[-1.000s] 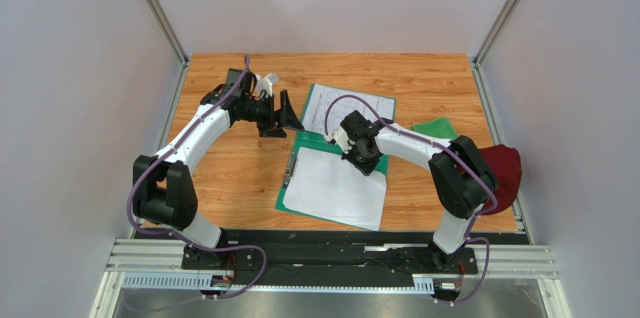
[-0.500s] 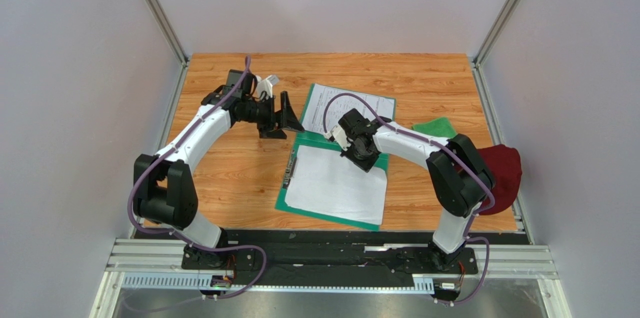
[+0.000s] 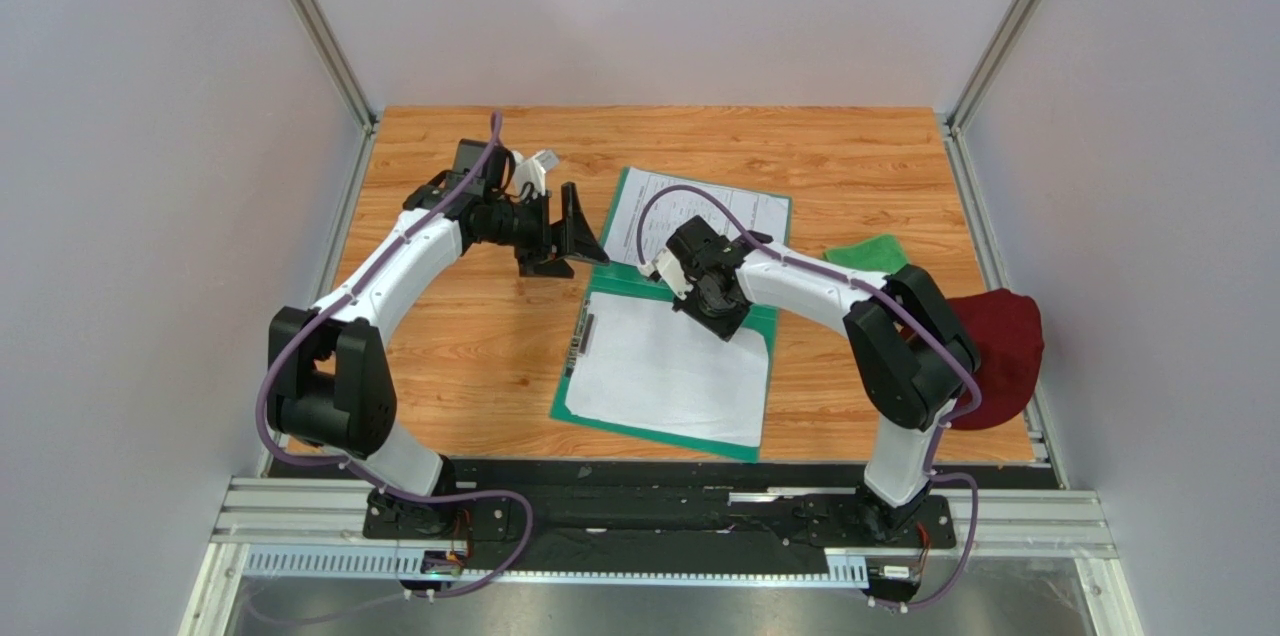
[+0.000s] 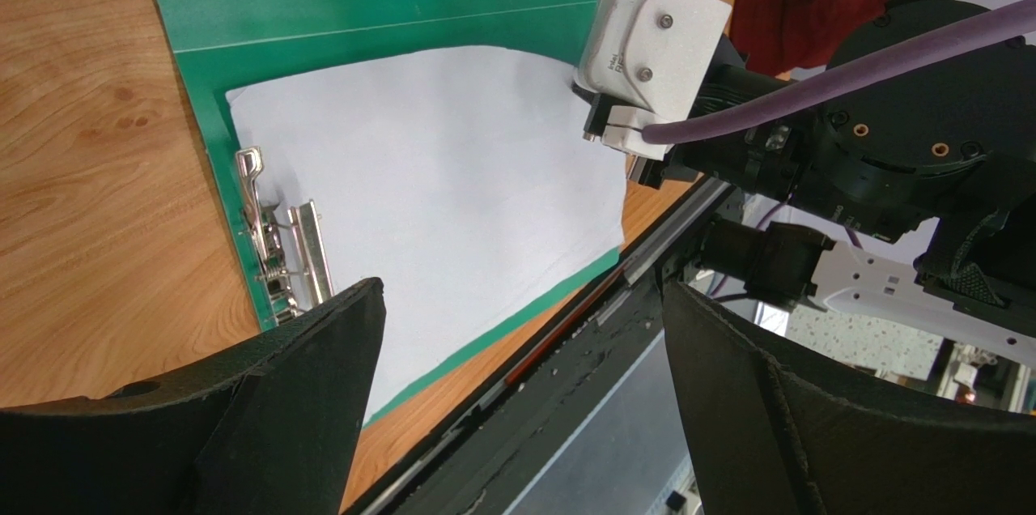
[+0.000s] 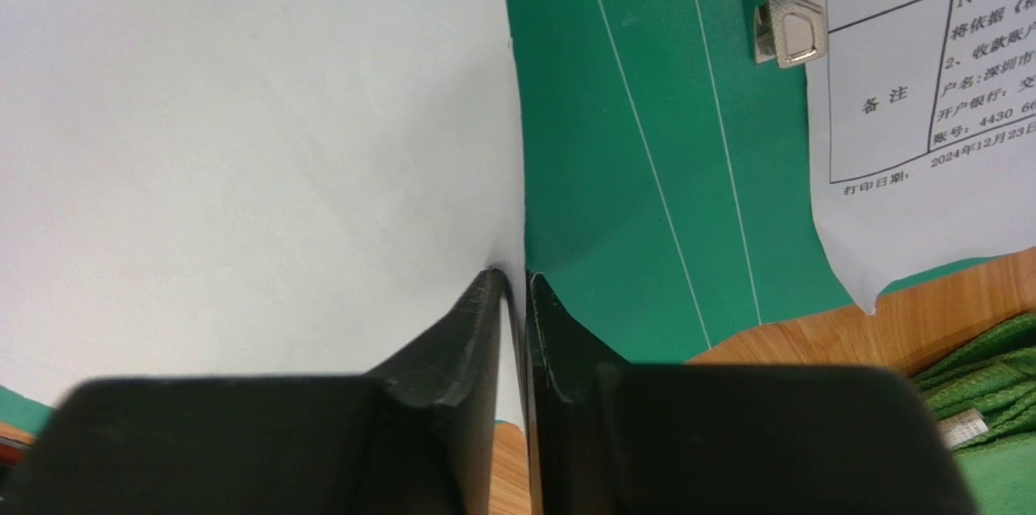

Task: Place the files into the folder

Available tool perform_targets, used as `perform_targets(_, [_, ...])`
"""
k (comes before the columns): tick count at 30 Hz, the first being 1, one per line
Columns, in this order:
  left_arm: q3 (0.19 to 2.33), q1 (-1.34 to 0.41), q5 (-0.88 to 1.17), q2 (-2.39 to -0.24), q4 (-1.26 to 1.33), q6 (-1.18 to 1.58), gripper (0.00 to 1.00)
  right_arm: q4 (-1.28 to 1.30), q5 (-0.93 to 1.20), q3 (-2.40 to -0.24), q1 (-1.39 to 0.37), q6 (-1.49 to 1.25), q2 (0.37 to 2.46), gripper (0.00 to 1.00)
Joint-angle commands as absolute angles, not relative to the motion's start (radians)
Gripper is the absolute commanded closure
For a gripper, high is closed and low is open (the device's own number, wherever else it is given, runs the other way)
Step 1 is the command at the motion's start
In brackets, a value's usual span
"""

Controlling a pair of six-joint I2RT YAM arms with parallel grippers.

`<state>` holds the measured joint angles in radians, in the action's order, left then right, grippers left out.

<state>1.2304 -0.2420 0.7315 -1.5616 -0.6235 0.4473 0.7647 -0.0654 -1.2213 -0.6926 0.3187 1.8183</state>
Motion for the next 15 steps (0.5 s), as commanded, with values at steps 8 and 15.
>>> perform_targets(8, [1.229, -0.250, 0.730, -1.546, -0.634, 0.414, 0.07, 0.894, -0.103, -1.388, -0.696, 0.152, 1.766, 0.37])
perform_targets(15, [1.221, -0.250, 0.710, -1.525, -0.657, 0.394, 0.07, 0.950, -0.284, -1.304, -0.610, -0.148, 1.605, 0.26])
